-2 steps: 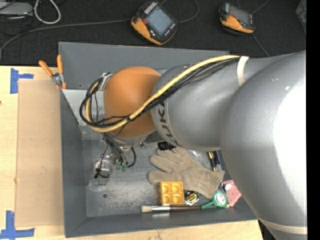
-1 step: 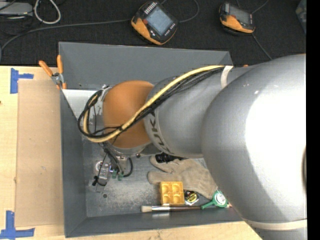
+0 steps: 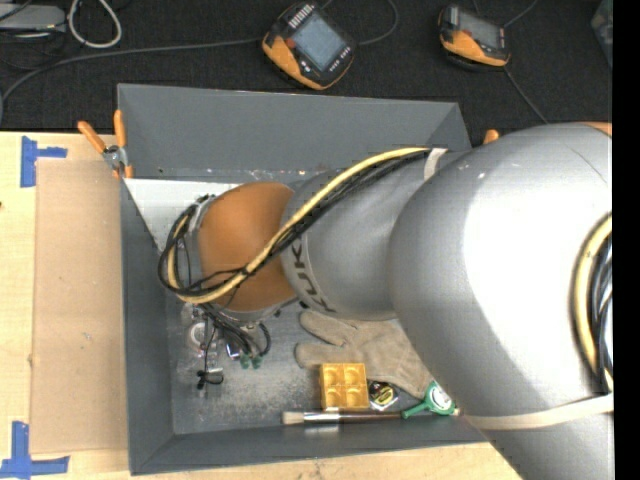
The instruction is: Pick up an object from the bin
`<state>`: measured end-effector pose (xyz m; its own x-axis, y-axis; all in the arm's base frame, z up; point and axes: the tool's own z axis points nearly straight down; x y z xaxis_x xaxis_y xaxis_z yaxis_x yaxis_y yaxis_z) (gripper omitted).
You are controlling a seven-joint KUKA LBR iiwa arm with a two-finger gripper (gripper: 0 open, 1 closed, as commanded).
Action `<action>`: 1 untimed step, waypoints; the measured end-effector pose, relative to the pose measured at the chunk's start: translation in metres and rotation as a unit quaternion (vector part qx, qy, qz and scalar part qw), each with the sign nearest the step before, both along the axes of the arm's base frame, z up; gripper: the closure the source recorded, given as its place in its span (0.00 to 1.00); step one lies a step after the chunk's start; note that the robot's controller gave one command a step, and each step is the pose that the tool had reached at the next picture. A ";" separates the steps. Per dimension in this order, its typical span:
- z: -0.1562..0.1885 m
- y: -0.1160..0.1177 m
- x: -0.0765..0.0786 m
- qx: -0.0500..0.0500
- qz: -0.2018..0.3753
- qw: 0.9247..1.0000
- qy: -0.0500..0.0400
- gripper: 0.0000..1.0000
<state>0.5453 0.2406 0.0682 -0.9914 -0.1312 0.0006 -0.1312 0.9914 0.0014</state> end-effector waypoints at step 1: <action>0.002 -0.002 -0.008 -0.002 -0.369 0.929 0.002 1.00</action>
Offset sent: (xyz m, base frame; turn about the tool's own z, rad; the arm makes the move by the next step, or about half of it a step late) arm 0.0000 0.0000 0.0000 0.0000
